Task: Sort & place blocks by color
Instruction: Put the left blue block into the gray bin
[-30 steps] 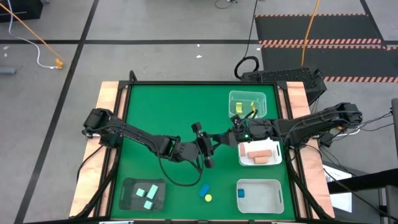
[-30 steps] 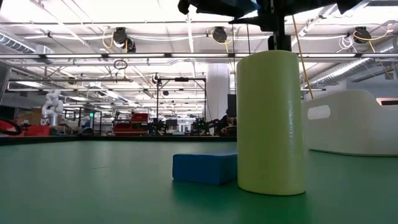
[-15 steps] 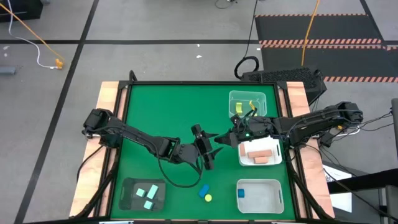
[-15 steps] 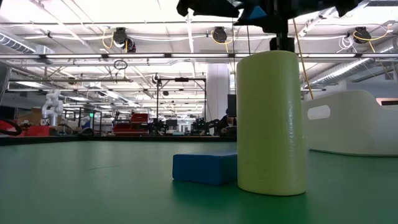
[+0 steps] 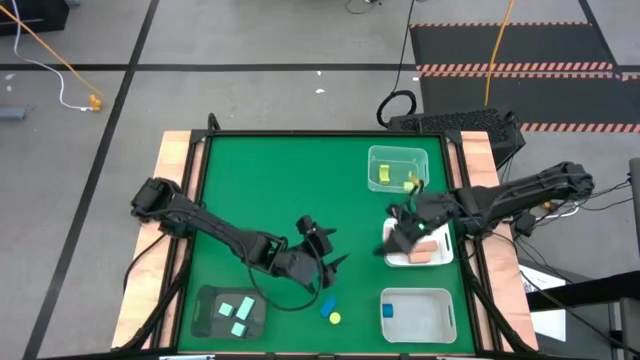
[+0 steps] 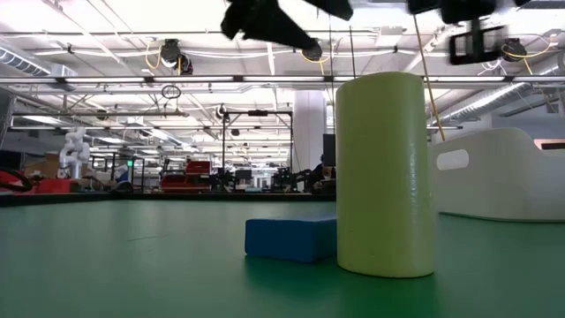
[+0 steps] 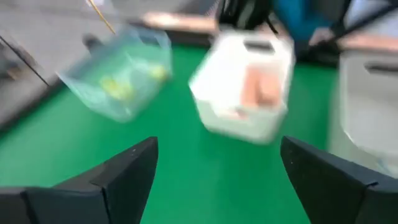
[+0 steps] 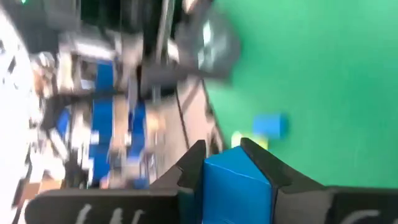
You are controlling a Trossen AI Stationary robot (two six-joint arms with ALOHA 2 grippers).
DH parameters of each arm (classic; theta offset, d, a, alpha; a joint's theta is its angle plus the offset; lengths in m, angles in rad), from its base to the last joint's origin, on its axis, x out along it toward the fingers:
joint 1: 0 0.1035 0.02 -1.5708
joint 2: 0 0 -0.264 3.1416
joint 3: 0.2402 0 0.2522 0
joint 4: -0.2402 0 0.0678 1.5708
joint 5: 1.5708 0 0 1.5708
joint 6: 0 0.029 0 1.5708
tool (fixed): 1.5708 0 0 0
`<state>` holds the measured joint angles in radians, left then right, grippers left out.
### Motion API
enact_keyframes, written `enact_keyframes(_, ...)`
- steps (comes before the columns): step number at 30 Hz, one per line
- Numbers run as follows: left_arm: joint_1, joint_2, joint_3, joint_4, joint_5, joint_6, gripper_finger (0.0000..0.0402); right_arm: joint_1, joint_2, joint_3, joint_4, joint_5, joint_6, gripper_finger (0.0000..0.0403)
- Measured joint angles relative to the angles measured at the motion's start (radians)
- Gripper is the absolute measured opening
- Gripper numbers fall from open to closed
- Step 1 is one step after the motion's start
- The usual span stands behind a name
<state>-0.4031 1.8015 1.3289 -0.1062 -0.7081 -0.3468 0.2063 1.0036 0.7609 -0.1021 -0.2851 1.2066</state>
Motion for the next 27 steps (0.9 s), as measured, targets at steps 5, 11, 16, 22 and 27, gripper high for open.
enact_keyframes(5,-0.049,0.0,0.0,-0.167,0.194,-0.188,0.0314,0.181,-0.002,0.0,-0.103,-0.037,0.112,0.0061)
enact_keyframes(11,-0.113,0.03,0.0,-0.203,0.357,-0.254,0.0297,0.383,0.042,0.0,-0.199,-0.003,0.209,0.0061)
enact_keyframes(16,-0.17,0.075,0.0,-0.19,0.364,-0.287,0.0298,0.522,0.098,0.0,-0.206,0.108,0.207,0.0061)
enact_keyframes(22,-0.221,0.113,0.0,-0.19,0.36,-0.352,0.0298,0.599,0.172,0.0,-0.217,0.184,0.132,0.0081)
enact_keyframes(27,-0.238,0.134,0.0,-0.192,0.333,-0.4,0.0299,0.61,0.218,0.0,-0.216,0.185,0.037,0.0089)
